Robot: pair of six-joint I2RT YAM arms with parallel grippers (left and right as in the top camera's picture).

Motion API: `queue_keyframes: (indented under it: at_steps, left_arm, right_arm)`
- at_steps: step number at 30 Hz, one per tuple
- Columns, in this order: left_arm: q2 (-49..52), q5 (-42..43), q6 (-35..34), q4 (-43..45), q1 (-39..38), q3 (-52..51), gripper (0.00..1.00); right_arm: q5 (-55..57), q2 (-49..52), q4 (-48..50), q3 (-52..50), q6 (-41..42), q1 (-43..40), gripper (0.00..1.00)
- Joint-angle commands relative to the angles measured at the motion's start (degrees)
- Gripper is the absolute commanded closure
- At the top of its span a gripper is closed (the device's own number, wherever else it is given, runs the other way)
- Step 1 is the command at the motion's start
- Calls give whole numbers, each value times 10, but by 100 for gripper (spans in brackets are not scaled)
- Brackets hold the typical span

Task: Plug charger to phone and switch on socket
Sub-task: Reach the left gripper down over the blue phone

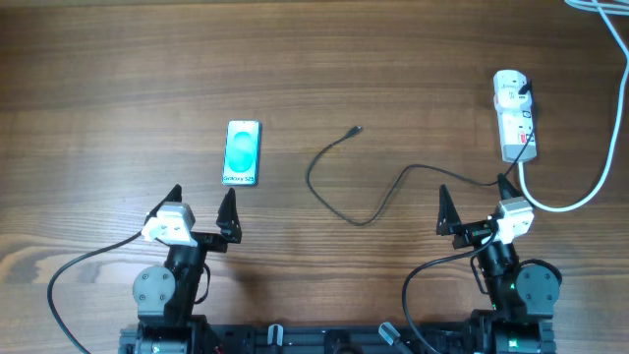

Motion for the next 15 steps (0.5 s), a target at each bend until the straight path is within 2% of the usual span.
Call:
queue_keyframes:
  at_steps: [1,4,6,13,15]
  left_arm:
    - [-3,10,-2,7,3,-3,0]
    - [3,25,1,11,3,11,0]
    - [45,24,3,11,3,50,0]
    - [346,25,4,-2,3,267,0]
    - [436,47,47,-18,3,332,0]
  right_arm:
    - [6,-5,3,-1,7,-2,0]
    - [6,-5,3,-1,7,-2,0]
    - [6,-5,3,-1,7,-2,0]
    - [6,-5,3,-1,7,-2,0]
    - [6,-5,3,-1,7,-2,0]
